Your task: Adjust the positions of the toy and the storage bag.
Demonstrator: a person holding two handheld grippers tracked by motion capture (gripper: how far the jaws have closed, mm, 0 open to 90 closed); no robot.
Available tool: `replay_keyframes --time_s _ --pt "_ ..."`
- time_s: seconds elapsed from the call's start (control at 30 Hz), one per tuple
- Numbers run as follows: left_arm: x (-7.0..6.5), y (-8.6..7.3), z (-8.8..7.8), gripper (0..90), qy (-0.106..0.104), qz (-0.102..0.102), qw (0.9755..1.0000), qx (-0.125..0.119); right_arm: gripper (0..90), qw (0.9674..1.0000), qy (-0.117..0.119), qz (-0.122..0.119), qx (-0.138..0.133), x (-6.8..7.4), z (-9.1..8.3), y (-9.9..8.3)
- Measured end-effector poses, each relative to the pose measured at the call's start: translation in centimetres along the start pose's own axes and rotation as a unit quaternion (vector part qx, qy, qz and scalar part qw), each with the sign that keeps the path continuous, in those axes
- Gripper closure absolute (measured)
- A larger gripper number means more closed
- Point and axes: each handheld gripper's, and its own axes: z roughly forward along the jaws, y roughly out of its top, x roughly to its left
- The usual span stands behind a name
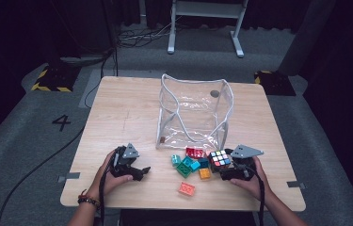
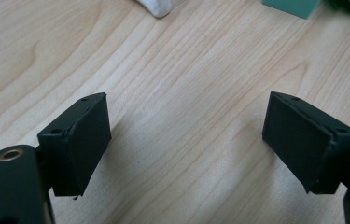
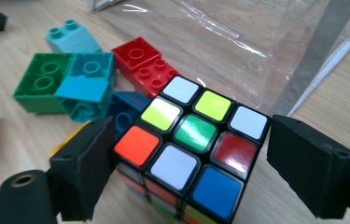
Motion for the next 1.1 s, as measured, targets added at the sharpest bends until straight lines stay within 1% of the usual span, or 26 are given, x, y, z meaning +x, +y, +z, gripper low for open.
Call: replay_keyframes --time_s 0.03,0.1,0.13,0.17,0.2,0.23,0.27,0.3,0.37,0.4,0.5,0.53,0.63,0.67,0.7,0.77,0.8,0.83,0.87,0.9,0.93,1.0,1.03,1.1 --pt "-0.1 0.0 0.0 15.3 -0.001 -0.004 1.0 -0.001 15.7 1.0 0.0 0.008 0.004 0.0 0.3 0.0" --pt "-0.1 0.0 0.0 15.2 0.001 -0.004 1.0 -0.001 16.2 0.9999 0.002 0.013 0.007 -0.1 0.5 -0.2" --pt "0.0 0.0 0.0 15.0 0.003 -0.003 1.0 0.0 18.0 0.9998 -0.001 0.015 0.011 -0.1 0.5 -0.4" --pt "0.0 0.0 0.0 14.8 0.007 0.001 1.0 0.001 20.9 0.9998 -0.002 0.014 0.012 -0.2 0.5 -0.5" --pt "0.0 0.0 0.0 14.7 0.003 -0.001 1.0 0.002 25.2 0.9998 0.001 0.013 0.012 -0.3 0.4 -0.7" --pt "0.0 0.0 0.0 14.6 0.005 -0.001 1.0 0.002 30.0 0.9998 0.001 0.008 0.016 -0.6 0.2 -0.8" --pt "0.0 0.0 0.0 14.4 0.006 -0.002 1.0 0.003 31.3 0.9998 0.001 0.006 0.017 -0.8 0.1 -1.0" --pt "0.0 0.1 0.1 13.5 0.001 -0.005 1.0 0.003 33.0 0.9998 0.006 0.004 0.017 -1.1 -0.1 -1.2" --pt "0.1 0.1 0.1 12.1 0.011 0.001 0.9999 0.004 33.9 0.9998 0.011 -0.003 0.018 -1.5 -0.4 -1.6" --pt "0.1 0.1 0.1 11.7 0.012 0.002 0.9999 0.004 33.9 0.9997 0.014 -0.006 0.017 -1.8 -0.5 -1.7" --pt "0.1 0.1 0.1 11.6 0.012 0.002 0.9999 0.003 34.0 0.9991 0.032 -0.021 0.017 -2.7 -0.9 -2.1" --pt "0.0 0.1 0.2 11.6 0.005 -0.005 1.0 0.004 34.0 0.9989 0.037 -0.021 0.018 -2.9 -1.0 -2.2" --pt "0.0 0.1 0.2 11.5 0.005 -0.005 1.0 0.003 34.0 0.9982 0.047 -0.03 0.021 -3.6 -1.5 -2.5" --pt "0.0 0.1 0.2 11.5 0.004 -0.006 1.0 0.004 34.0 0.9982 0.048 -0.027 0.023 -3.8 -1.7 -2.6" --pt "0.0 0.1 0.2 11.5 0.005 -0.007 1.0 0.003 34.0 0.9982 0.046 -0.031 0.022 -4.2 -1.8 -2.7" --pt "0.0 0.1 0.2 11.5 0.004 -0.007 1.0 0.003 34.0 0.9984 0.041 -0.031 0.022 -4.9 -2.2 -3.0" --pt "0.0 0.1 0.2 11.5 0.004 -0.007 1.0 0.003 34.0 0.9985 0.04 -0.025 0.025 -5.2 -2.4 -3.1" --pt "0.0 0.1 0.2 11.5 0.004 -0.007 1.0 0.003 34.0 0.9987 0.038 -0.025 0.023 -5.7 -2.5 -3.2" --pt "0.0 0.1 0.2 11.3 0.006 -0.005 1.0 0.003 34.0 0.9989 0.035 -0.022 0.024 -6.2 -2.7 -3.4" --pt "0.1 0.2 0.2 11.2 0.01 0.001 1.0 0.002 34.0 0.999 0.031 -0.019 0.023 -6.5 -2.7 -3.4" --pt "0.1 0.2 0.2 11.0 0.008 0.001 1.0 0.002 34.0 0.9992 0.029 -0.015 0.022 -6.8 -2.8 -3.5" --pt "0.1 0.2 0.2 10.7 0.006 -0.001 1.0 0.003 34.0 0.9995 0.025 -0.003 0.02 -7.3 -2.8 -3.7" --pt "0.1 0.2 0.2 10.7 0.001 -0.004 1.0 0.004 33.9 0.9996 0.023 -0.003 0.016 -7.6 -2.8 -3.8" --pt "0.2 0.2 0.2 10.5 0.001 -0.002 1.0 0.003 33.7 0.9997 0.02 -0.001 0.015 -7.8 -2.6 -3.9"
